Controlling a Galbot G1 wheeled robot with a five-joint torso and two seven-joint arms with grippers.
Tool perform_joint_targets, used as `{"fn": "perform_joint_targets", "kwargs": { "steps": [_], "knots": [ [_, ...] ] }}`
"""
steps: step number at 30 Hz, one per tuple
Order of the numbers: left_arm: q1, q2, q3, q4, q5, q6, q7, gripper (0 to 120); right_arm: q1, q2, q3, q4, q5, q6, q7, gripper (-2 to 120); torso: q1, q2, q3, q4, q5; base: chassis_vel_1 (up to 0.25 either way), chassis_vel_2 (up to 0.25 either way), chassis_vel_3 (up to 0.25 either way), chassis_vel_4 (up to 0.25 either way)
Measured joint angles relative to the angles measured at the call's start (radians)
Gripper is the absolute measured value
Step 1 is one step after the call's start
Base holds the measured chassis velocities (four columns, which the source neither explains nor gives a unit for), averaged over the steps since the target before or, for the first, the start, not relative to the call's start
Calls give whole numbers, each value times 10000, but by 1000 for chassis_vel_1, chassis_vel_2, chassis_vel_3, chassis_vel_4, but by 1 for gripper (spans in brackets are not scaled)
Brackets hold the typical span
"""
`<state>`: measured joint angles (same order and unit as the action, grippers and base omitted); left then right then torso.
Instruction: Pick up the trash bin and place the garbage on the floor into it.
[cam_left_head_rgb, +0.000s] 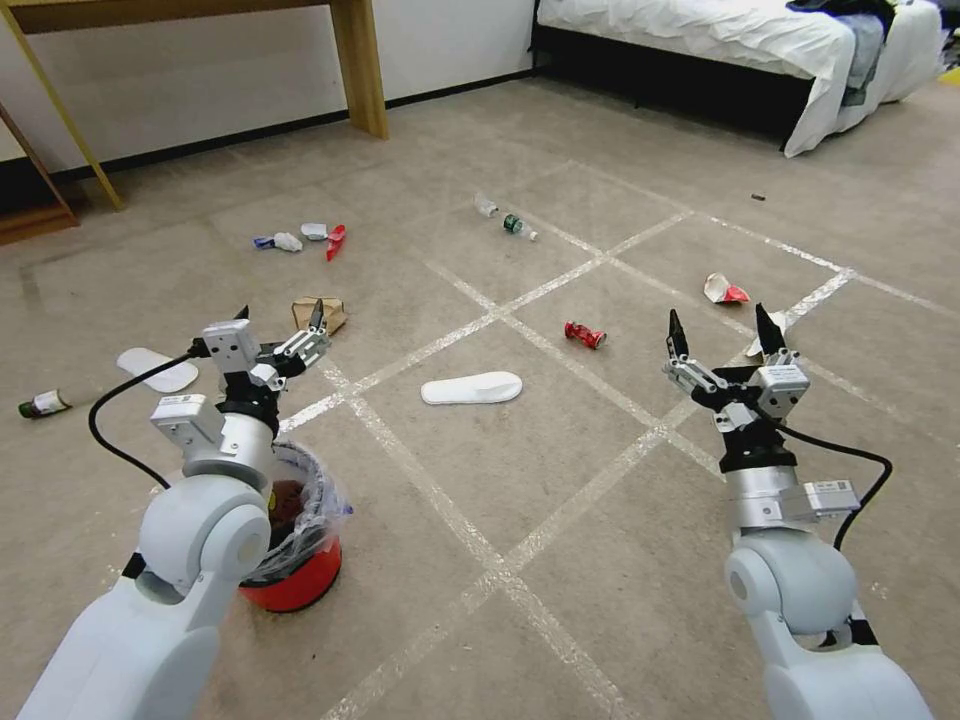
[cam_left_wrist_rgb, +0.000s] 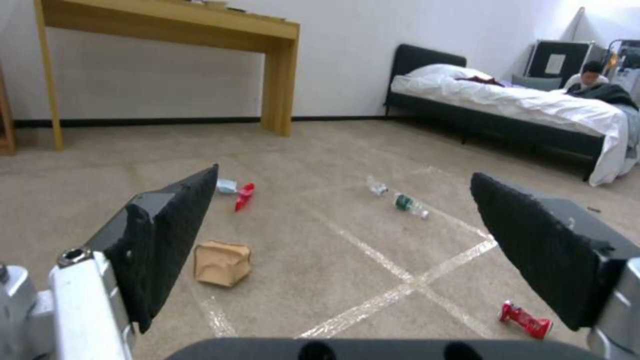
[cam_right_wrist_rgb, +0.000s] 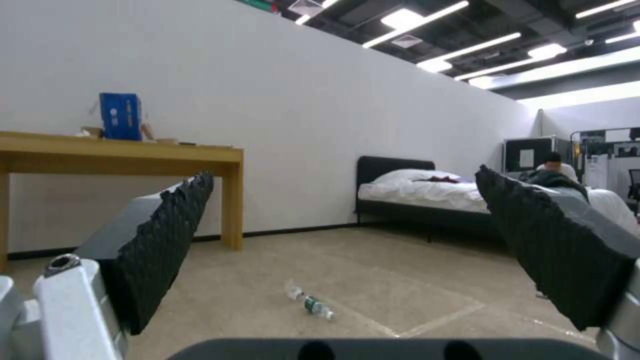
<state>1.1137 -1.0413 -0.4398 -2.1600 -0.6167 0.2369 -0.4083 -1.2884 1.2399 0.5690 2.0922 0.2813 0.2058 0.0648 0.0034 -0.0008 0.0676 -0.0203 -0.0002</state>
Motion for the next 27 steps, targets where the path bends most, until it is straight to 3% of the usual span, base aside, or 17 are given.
{"fn": "perform_joint_targets", "kwargs": {
  "steps": [5, 12, 14, 15, 16, 17, 18, 19, 21, 22, 23, 27],
  "knots": [
    [0, 39, -63, 5, -63, 162, -59, 100, -4, -1, 15, -12, -1, 14, 0, 100, 0, 0, 0, 0, -1, 0, 0, 0, 0],
    [-88, 462, -322, -166, -1086, 887, -682, 100, 10, 126, -102, -142, -74, 62, -4, 100, 0, 1, 0, 0, -1, 0, 0, 0, 0],
    [-192, 695, -422, -201, -1888, 1377, -1290, 100, 22, 114, -122, -153, -75, 63, -5, 100, 0, 0, 0, 0, -1, 0, 0, 0, 0],
    [-313, 905, -465, -199, -2517, 1803, -1958, 100, 35, 81, -128, -174, -70, 63, -5, 100, 0, 0, 0, -1, -2, 0, 0, 0, 0],
    [-313, 905, -465, -199, -2517, 1803, -1958, 100, 35, 81, -128, -174, -70, 63, -5, 100, 0, 0, 0, -1, -2, 0, 0, 0, 0],
    [-441, 1199, -537, -155, -3325, 2336, -2705, 100, 51, 44, -128, -195, -63, 63, -5, 100, 0, 0, 0, -1, -1, 0, 0, 0, 0],
    [-515, 1503, -612, -101, -3947, 2605, -3049, 100, 58, 21, -128, -209, -60, 64, -5, 100, 0, 0, 1, 0, -4, 0, 0, 0, 0],
    [-515, 1503, -612, -101, -3947, 2605, -3049, 100, 58, 21, -128, -209, -60, 64, -5, 100, 0, 0, 1, 0, -4, 0, 0, 0, 0],
    [-640, 2453, -851, -15, -5382, 2974, -3344, 100, 50, -4, -106, -232, -47, 80, -4, 100, 0, 1, 1, 2, 0, 0, 0, 0, 0],
    [-640, 2453, -851, -15, -5382, 2974, -3344, 100, 50, -4, -106, -232, -47, 80, -4, 100, 0, 1, 1, 2, 0, 0, 0, 0, 0],
    [-743, 2962, -984, 78, -6166, 3145, -3449, 100, 32, -4, -100, -282, -44, 120, -4, 100, 0, 1, 1, 1, 0, 0, 0, 0, 0],
    [-983, 3782, -1223, 360, -7658, 3616, -3772, 100, 12, -1, -128, -367, -47, 166, -5, 100, 0, 0, 1, 0, 0, 0, 0, 0, 0]
  ]
}}
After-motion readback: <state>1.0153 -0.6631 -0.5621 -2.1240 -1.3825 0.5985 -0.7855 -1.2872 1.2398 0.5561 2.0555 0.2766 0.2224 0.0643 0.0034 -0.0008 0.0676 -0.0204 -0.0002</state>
